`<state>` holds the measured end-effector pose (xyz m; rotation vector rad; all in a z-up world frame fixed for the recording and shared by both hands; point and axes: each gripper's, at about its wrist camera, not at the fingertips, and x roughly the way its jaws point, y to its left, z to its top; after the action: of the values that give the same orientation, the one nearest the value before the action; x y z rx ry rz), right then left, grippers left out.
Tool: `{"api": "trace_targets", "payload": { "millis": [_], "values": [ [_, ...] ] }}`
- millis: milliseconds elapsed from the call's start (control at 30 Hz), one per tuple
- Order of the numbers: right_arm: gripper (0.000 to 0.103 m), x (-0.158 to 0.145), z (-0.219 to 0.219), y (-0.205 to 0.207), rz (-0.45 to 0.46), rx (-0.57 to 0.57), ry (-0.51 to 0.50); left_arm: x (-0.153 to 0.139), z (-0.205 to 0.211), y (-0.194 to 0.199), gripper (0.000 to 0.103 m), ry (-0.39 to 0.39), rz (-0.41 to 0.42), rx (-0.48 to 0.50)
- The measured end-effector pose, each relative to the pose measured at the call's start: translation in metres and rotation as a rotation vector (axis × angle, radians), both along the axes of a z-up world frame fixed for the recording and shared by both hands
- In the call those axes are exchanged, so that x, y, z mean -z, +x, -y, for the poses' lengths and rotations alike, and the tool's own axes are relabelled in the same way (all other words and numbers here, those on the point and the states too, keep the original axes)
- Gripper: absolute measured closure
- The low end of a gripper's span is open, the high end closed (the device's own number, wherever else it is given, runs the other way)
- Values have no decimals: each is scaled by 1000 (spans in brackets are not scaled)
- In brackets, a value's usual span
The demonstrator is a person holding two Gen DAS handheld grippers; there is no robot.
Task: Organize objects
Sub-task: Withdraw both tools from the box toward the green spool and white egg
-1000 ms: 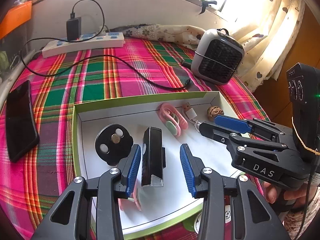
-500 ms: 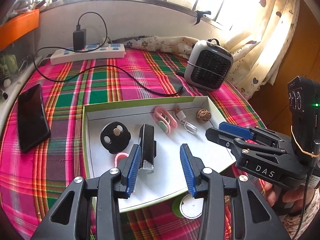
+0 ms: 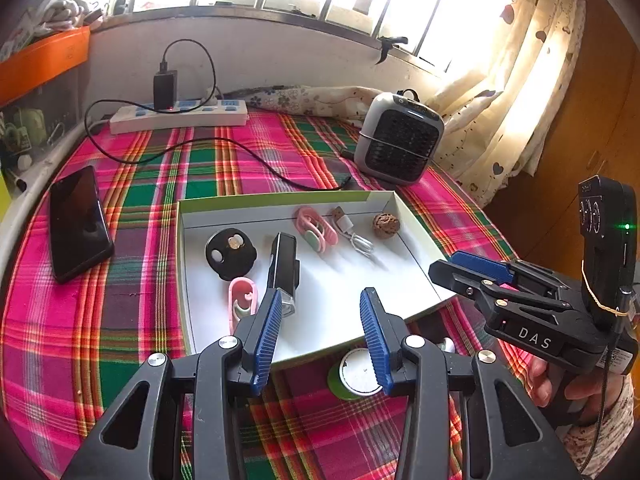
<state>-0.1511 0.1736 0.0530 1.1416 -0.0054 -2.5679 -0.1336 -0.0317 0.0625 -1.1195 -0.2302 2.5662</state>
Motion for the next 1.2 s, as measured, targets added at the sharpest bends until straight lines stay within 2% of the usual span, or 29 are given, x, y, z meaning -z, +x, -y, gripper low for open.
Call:
{"api": "trace_targets", "payload": {
  "millis": [267, 500, 767, 1000, 1200],
  "values": [
    [64, 3, -14, 19, -12, 28, -3, 2, 1, 16, 64, -5, -12, 5],
    [64, 6, -22, 35, -38, 47, 75, 7, 3, 25, 64, -7, -14, 14],
    [63, 12, -34, 46, -33, 64, 71, 11, -2, 37, 64, -18, -21, 35],
    [63, 18, -45, 54, -22, 85, 65, 15, -6, 43, 64, 7, -11, 65],
    [63, 19, -51, 61, -23, 100, 53, 23, -19, 40, 60, 9, 12, 95]
  ]
}}
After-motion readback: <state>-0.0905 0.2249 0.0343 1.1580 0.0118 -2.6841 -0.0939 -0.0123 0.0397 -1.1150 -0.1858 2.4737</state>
